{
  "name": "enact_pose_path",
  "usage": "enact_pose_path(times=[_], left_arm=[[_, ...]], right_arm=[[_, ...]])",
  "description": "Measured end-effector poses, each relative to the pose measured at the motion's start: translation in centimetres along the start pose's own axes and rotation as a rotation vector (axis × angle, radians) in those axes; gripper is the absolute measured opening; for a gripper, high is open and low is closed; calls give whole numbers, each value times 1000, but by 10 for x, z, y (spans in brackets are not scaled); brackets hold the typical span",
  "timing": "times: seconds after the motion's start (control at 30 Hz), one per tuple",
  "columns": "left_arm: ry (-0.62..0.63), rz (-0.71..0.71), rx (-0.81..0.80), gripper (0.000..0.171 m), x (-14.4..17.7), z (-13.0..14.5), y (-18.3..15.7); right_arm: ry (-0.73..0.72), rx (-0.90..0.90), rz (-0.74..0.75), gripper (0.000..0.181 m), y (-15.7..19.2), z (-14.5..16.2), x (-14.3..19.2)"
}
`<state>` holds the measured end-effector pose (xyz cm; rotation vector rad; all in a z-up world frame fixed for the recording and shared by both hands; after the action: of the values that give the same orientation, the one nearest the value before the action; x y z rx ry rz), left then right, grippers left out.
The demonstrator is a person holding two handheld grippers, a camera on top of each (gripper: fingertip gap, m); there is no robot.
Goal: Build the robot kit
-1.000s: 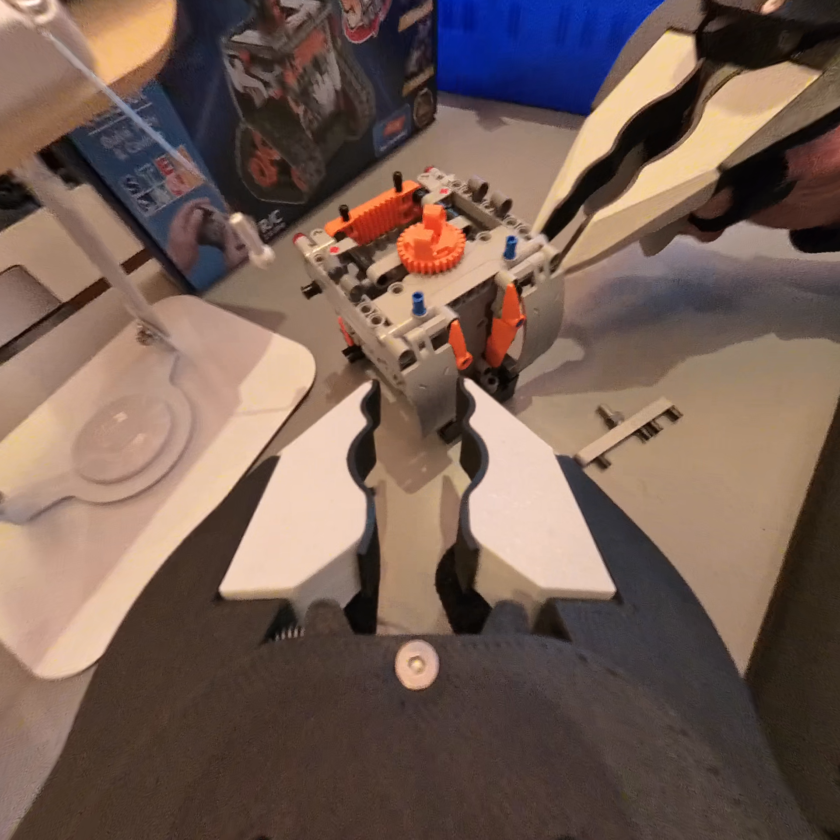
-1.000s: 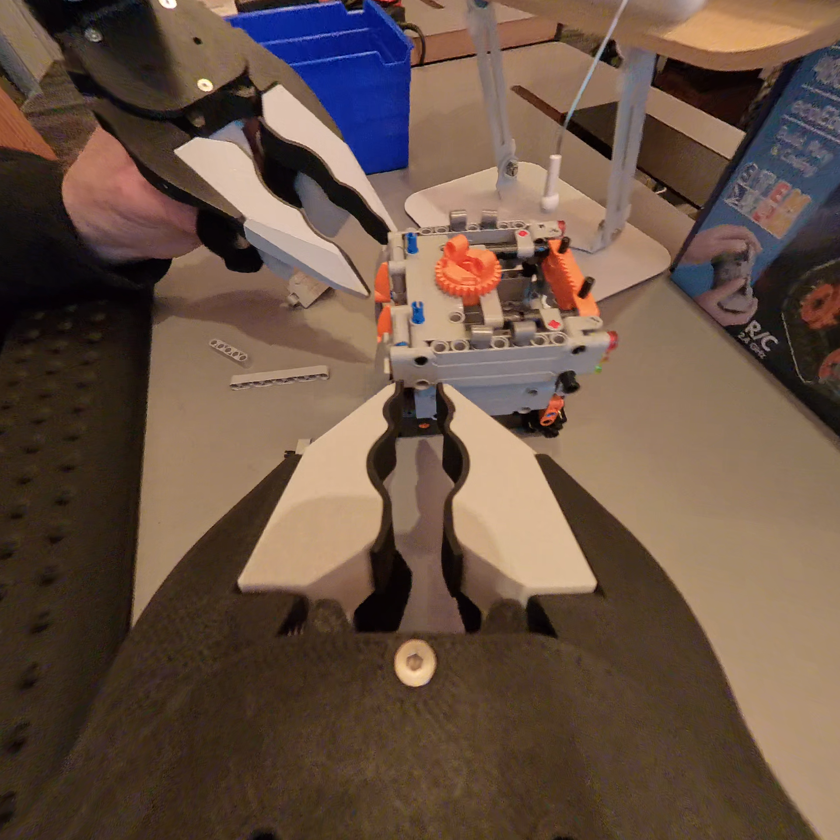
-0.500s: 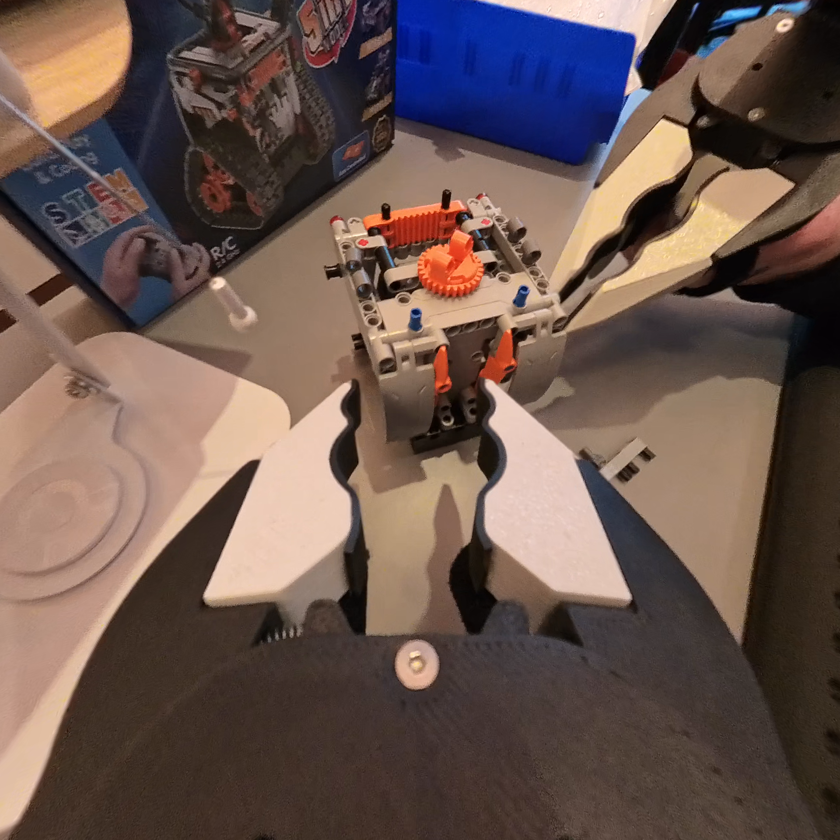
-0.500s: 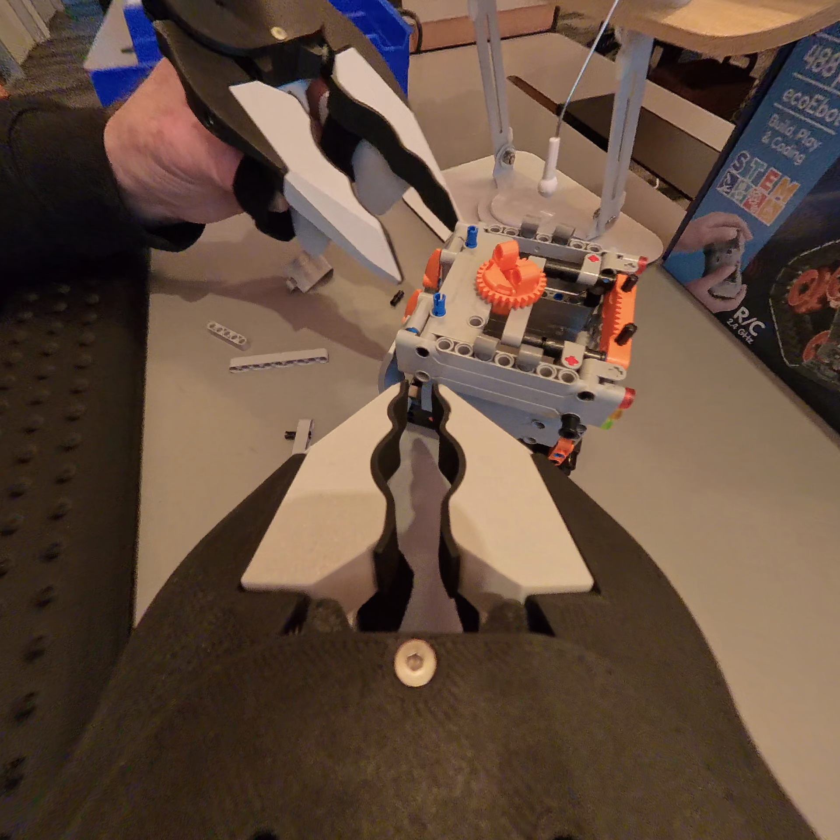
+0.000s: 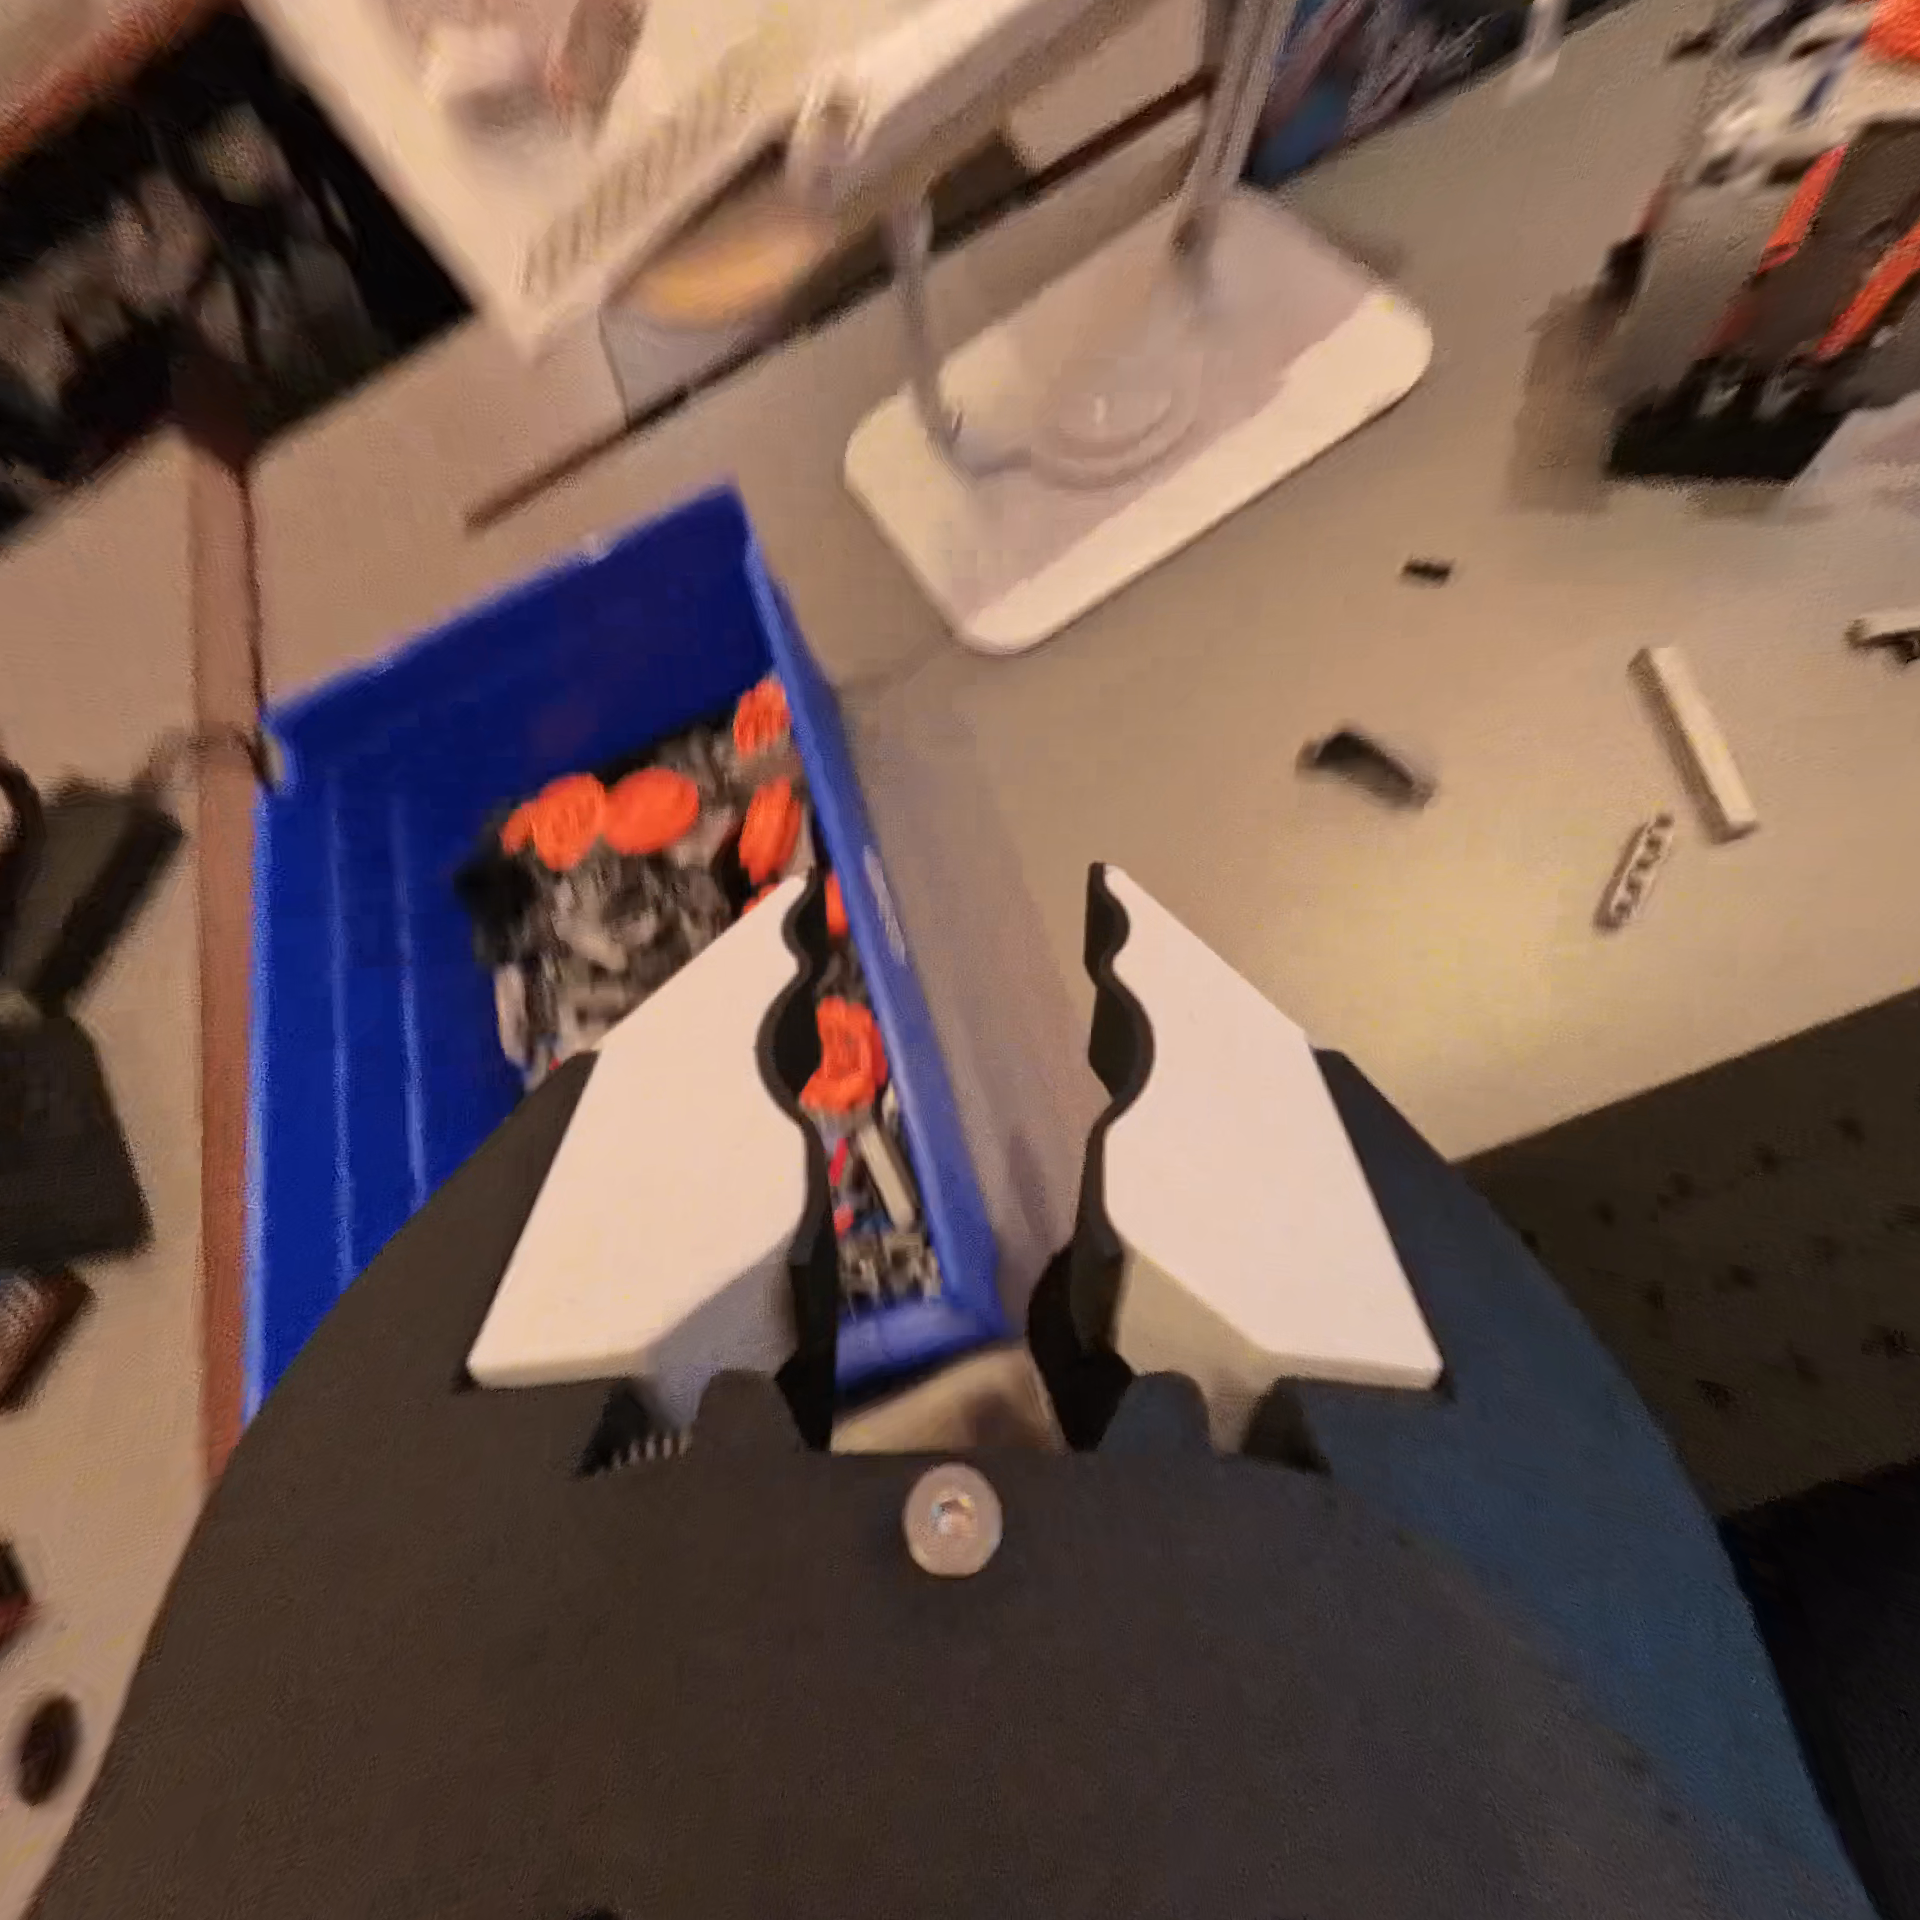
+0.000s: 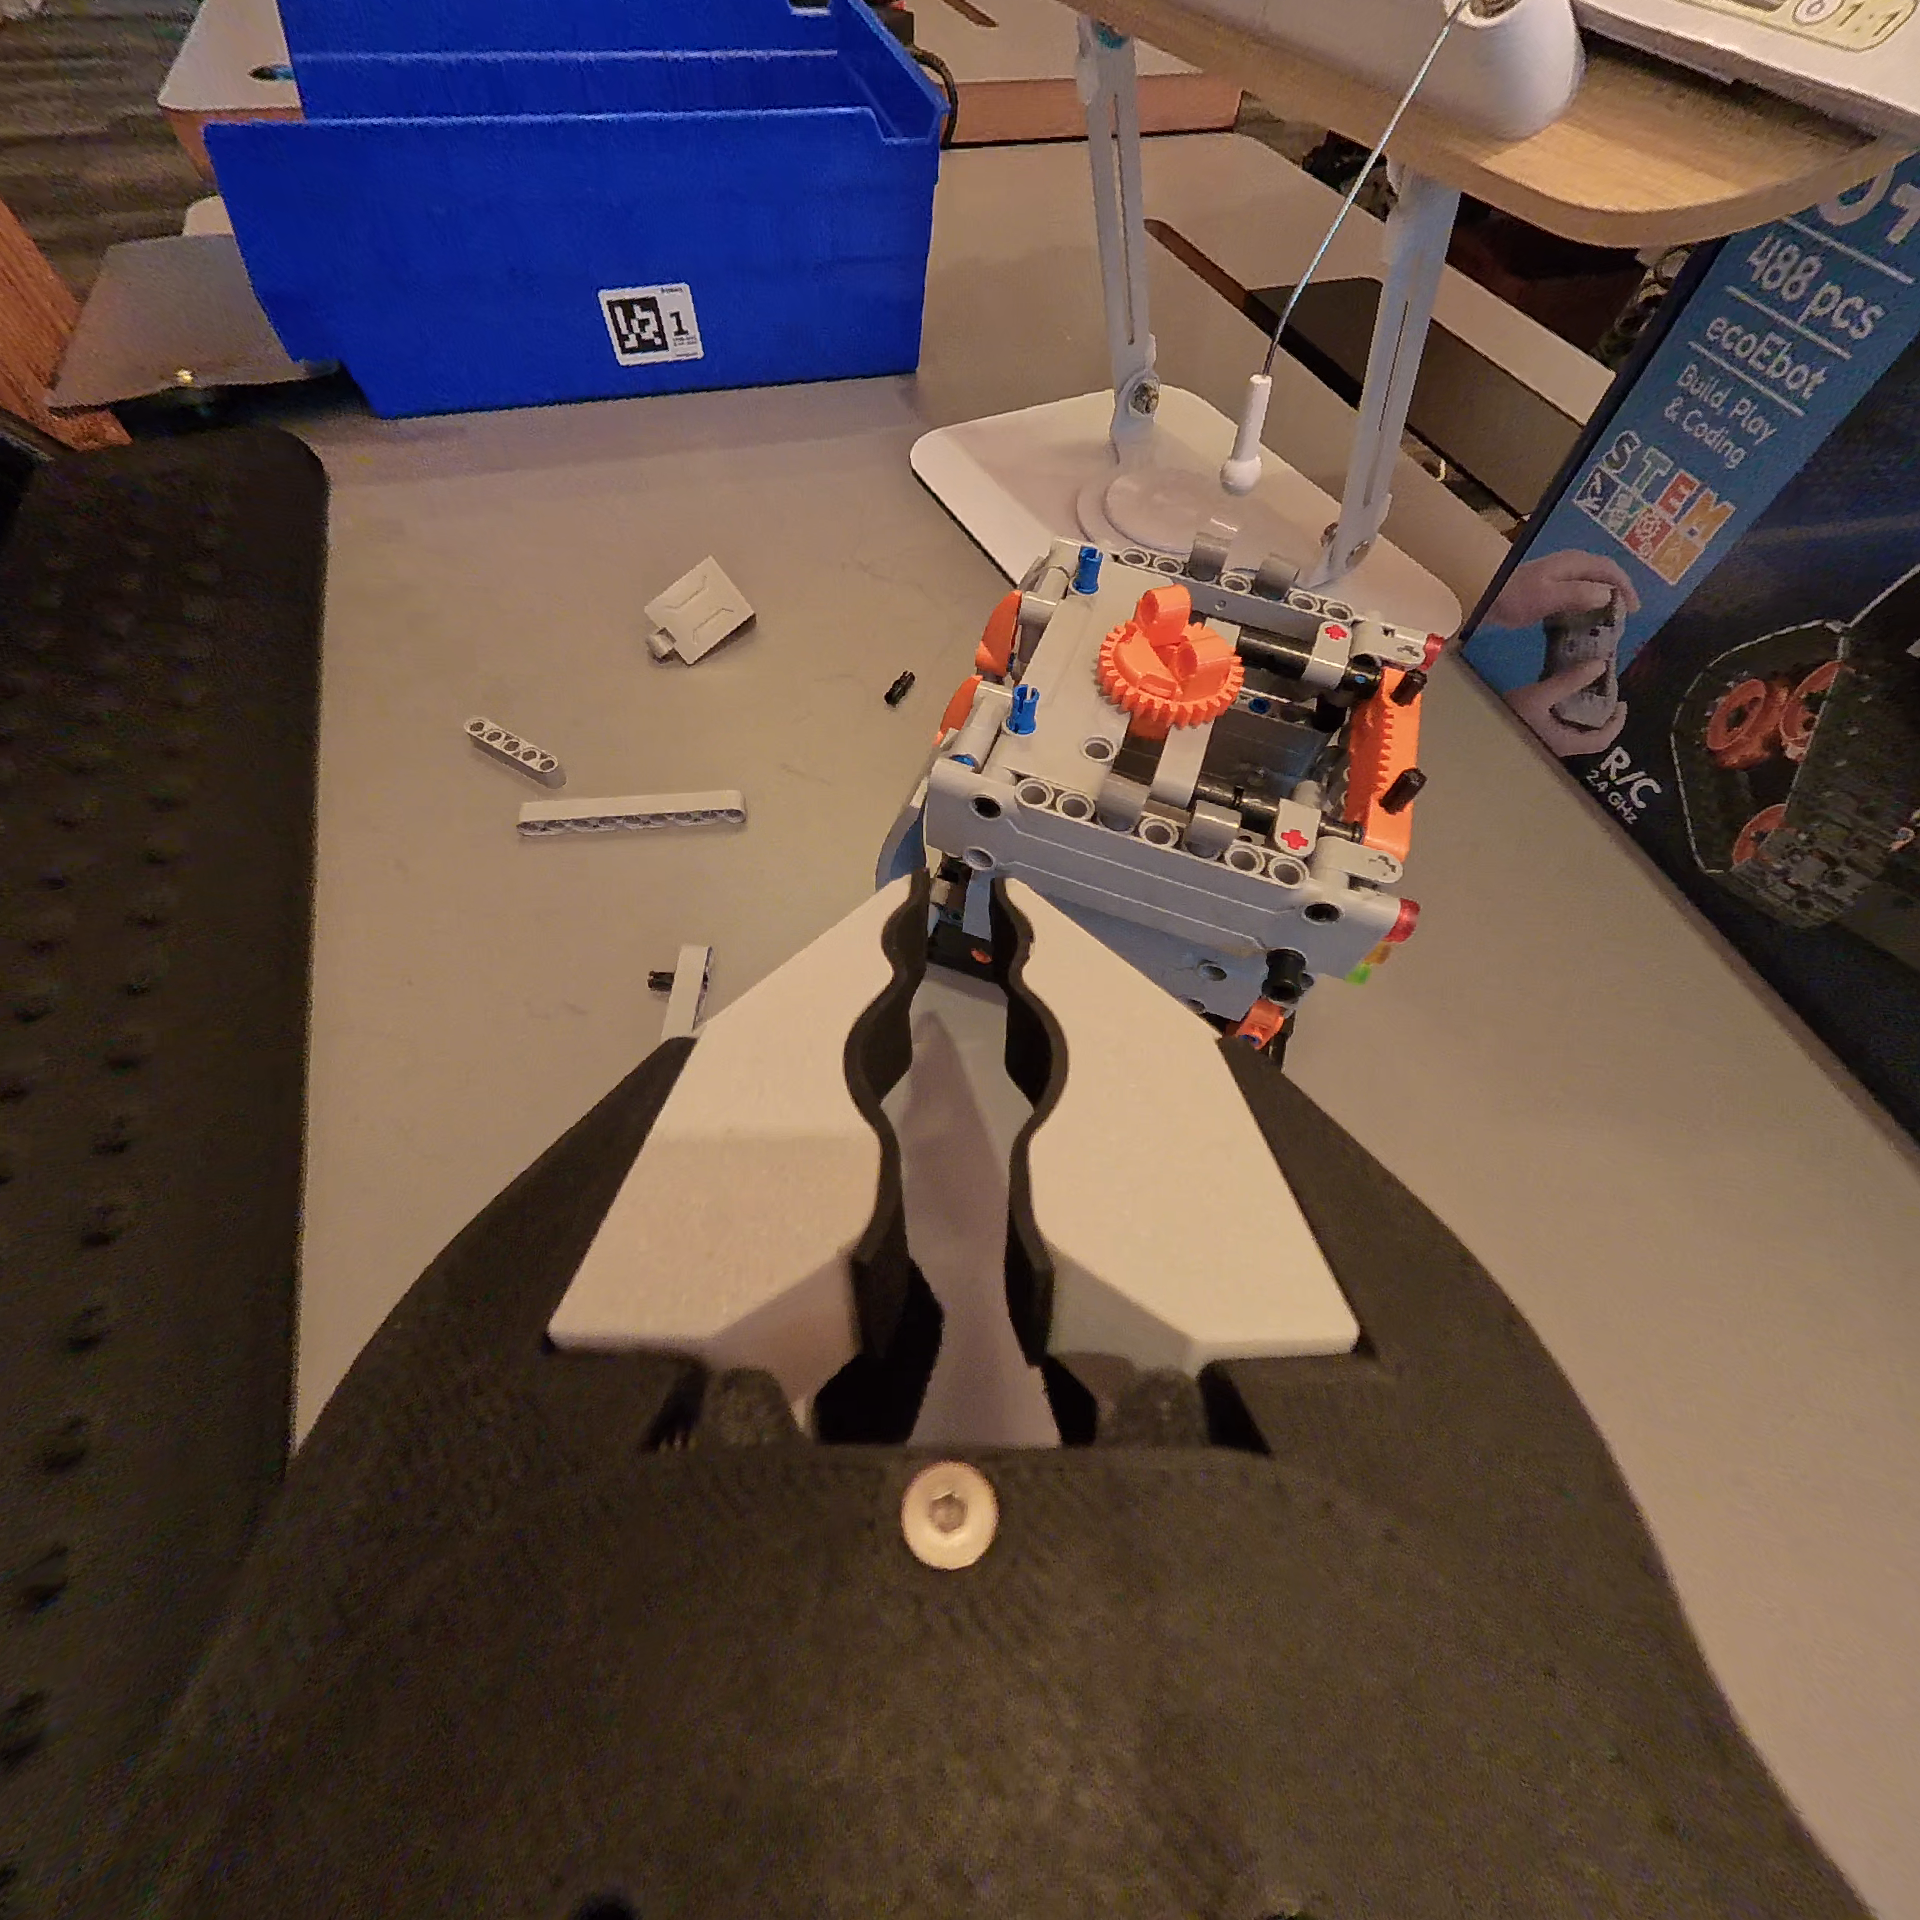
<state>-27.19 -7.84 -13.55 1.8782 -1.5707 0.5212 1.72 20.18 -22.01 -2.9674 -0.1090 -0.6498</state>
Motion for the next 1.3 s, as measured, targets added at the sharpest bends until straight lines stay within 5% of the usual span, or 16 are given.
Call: enact_pose_path(times=[0.13, 0.27, 0.47, 0.57, 0.77, 1.0, 1.17, 1.3], left_arm=[[119, 98, 226, 45, -8, 63, 11], [117, 111, 258, 26, -27, 77, 4], [42, 195, 281, 17, -41, 61, -12], [19, 231, 234, 33, -42, 54, -22], [-156, 247, 112, 39, -3, 25, -14], [-216, 314, -109, 42, 16, -7, -34], [-242, 437, -167, 44, 1, -23, -75], [-216, 455, -227, 48, -24, -31, -109]], right_arm=[[-5, -4, -9, 8, 0, 1, 0], [5, -17, -18, 7, -1, 6, -3], [17, -20, -15, 6, -3, 10, -4], [15, -25, -11, 9, -5, 12, -3], [-37, -17, -17, 12, -5, 5, 3], [-104, 157, 14, 25, 18, -21, 13], [-33, 313, 66, 34, 62, -43, -11], [61, 241, 23, 43, 91, -55, -52]])
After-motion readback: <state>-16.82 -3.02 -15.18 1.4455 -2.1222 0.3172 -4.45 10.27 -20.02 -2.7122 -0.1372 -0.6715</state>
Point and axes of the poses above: each gripper's, where its closed fingertips meet, x back along the fingers, z out of its underside, y = z × x across the jaws, the point moved 6 cm from there along x, back along the fingers, and after that the axes turned 5 degrees about z, right-handed, at the moved point
